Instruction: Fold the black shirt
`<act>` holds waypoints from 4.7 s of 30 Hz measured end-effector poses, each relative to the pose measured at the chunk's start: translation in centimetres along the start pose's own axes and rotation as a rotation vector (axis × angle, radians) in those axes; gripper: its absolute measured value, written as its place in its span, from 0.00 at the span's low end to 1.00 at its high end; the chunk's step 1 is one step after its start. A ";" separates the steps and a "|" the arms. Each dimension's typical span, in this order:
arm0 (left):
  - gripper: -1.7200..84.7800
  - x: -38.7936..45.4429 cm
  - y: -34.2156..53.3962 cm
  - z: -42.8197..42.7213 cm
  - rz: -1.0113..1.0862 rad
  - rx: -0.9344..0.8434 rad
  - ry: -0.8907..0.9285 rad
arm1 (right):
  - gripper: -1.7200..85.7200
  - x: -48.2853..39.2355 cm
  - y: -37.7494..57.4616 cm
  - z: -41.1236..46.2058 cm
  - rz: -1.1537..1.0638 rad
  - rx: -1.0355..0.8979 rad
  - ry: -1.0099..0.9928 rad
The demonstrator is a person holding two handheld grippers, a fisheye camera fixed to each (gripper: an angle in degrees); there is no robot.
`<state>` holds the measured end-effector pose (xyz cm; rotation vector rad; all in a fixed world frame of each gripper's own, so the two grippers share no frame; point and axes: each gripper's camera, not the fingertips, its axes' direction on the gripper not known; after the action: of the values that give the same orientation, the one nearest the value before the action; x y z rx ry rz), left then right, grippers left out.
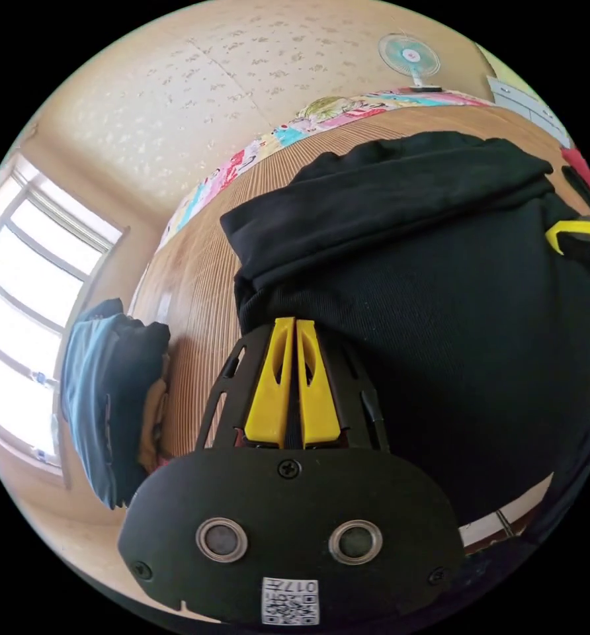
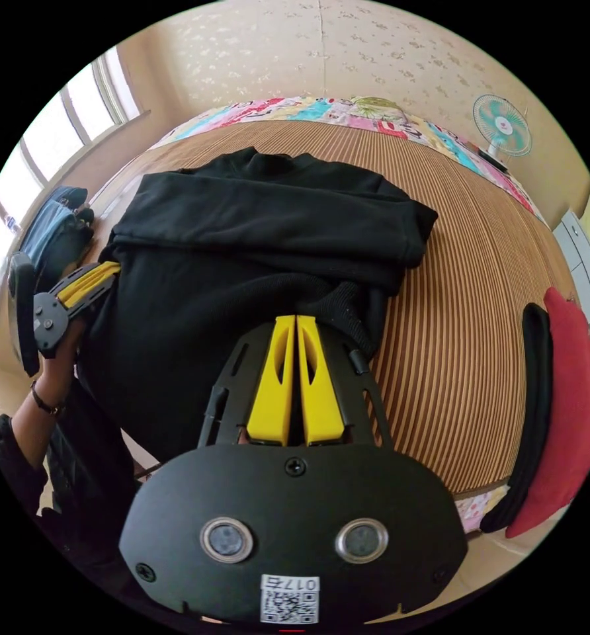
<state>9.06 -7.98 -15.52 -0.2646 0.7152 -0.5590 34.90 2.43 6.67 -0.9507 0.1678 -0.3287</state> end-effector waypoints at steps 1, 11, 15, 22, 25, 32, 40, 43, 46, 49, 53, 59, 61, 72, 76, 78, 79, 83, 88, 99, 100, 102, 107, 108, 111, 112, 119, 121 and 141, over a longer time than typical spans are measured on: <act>0.01 1.3 -0.3 0.4 0.013 -0.009 -0.036 | 0.02 1.3 -0.4 0.2 0.013 -0.008 -0.038; 0.01 0.2 -1.5 3.4 -0.026 -0.076 0.134 | 0.02 8.9 -1.2 2.6 0.063 -0.034 -0.260; 0.01 -0.7 -3.0 5.7 -0.047 -0.049 0.181 | 0.02 7.0 -1.6 3.9 0.005 -0.007 -0.086; 0.01 -3.1 -5.8 9.8 -0.081 -0.009 0.234 | 0.02 6.2 -3.9 7.7 -0.072 0.012 0.130; 0.01 -5.7 -6.8 11.8 -0.128 -0.009 0.331 | 0.02 6.4 -4.5 9.4 -0.077 0.023 0.187; 0.01 -8.6 -6.3 13.8 -0.186 -0.006 0.433 | 0.03 5.5 -4.0 12.4 -0.101 0.043 0.298; 0.01 -10.4 -5.2 14.4 -0.211 -0.003 0.481 | 0.06 1.7 -1.3 13.4 -0.155 0.072 0.500; 0.01 -10.7 -5.2 14.3 -0.210 -0.005 0.478 | 0.10 2.2 2.7 8.9 -0.018 0.160 0.400; 0.01 -10.0 -5.5 13.7 -0.187 -0.011 0.423 | 0.12 0.8 8.5 6.5 -0.030 0.179 0.240; 0.01 -9.4 -5.8 13.0 -0.165 -0.011 0.369 | 0.13 0.6 13.1 6.7 -0.021 0.139 0.239; 0.01 -9.6 -6.0 12.4 -0.159 -0.008 0.345 | 0.13 1.8 15.5 8.5 -0.017 0.156 0.140; 0.01 -9.7 -6.9 11.3 -0.137 -0.008 0.284 | 0.14 3.3 15.3 9.5 0.020 0.160 0.057; 0.01 -10.9 -7.2 11.1 -0.149 -0.011 0.301 | 0.14 2.7 15.1 9.7 0.018 0.165 0.074; 0.01 -24.9 11.4 1.4 -0.617 0.110 0.767 | 0.14 0.0 13.1 10.1 0.012 0.160 0.093; 0.02 -30.4 24.5 -4.4 -0.669 0.366 0.855 | 0.14 -1.6 12.0 10.0 0.001 0.163 0.107; 0.03 -31.1 26.8 -5.8 -0.578 0.320 0.838 | 0.14 -1.9 11.4 9.8 0.013 0.165 0.102; 0.05 -31.1 27.4 -6.6 -0.518 0.255 0.784 | 0.14 -2.0 11.0 9.7 0.020 0.165 0.087; 0.10 -30.3 27.4 -7.5 -0.316 0.105 0.736 | 0.13 -3.5 9.7 9.2 0.016 0.169 0.101; 0.14 -32.0 26.6 -4.1 -0.305 -0.037 0.899 | 0.13 -5.7 7.4 8.3 0.013 0.172 0.114; 0.08 -35.1 23.1 -4.7 -0.329 0.059 1.216 | 0.12 -7.1 0.4 4.2 0.033 0.106 -0.016; 0.08 -37.0 23.5 -5.0 -0.354 0.133 1.338 | 0.12 -6.8 -0.9 2.9 0.006 0.048 -0.034; 0.08 -39.3 23.9 -4.6 -0.367 0.161 1.433 | 0.11 -6.7 -2.2 0.5 -0.026 -0.034 -0.029; 0.08 -40.7 23.5 -3.4 -0.347 -0.014 1.282 | 0.13 -4.8 1.5 -7.9 0.047 0.024 -0.094; 0.08 -40.5 23.0 -3.4 -0.335 -0.015 1.294 | 0.13 -3.7 3.0 -9.2 0.088 0.017 -0.130; 0.08 -39.9 21.8 -3.1 -0.327 -0.028 1.287 | 0.13 -1.1 6.7 -11.0 0.187 -0.028 -0.254; 0.08 -39.6 21.3 -2.8 -0.318 -0.052 1.275 | 0.13 -0.4 7.9 -11.5 0.213 -0.042 -0.342; 0.08 -39.1 19.4 -2.1 -0.315 -0.095 1.285 | 0.12 -1.3 9.0 -12.9 0.254 -0.073 -0.406; 0.08 -39.0 18.9 -2.4 -0.316 -0.096 1.286 | 0.12 -2.7 7.0 -12.4 0.221 -0.119 -0.491; 0.08 -31.9 16.0 -4.5 -0.146 -0.266 1.150 | 0.10 -7.3 -1.7 -24.5 0.136 -0.197 -0.597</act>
<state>-7.49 23.04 -8.05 -0.2276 1.9029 -0.7443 20.76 -14.74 -6.02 -1.1870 -0.2861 0.1072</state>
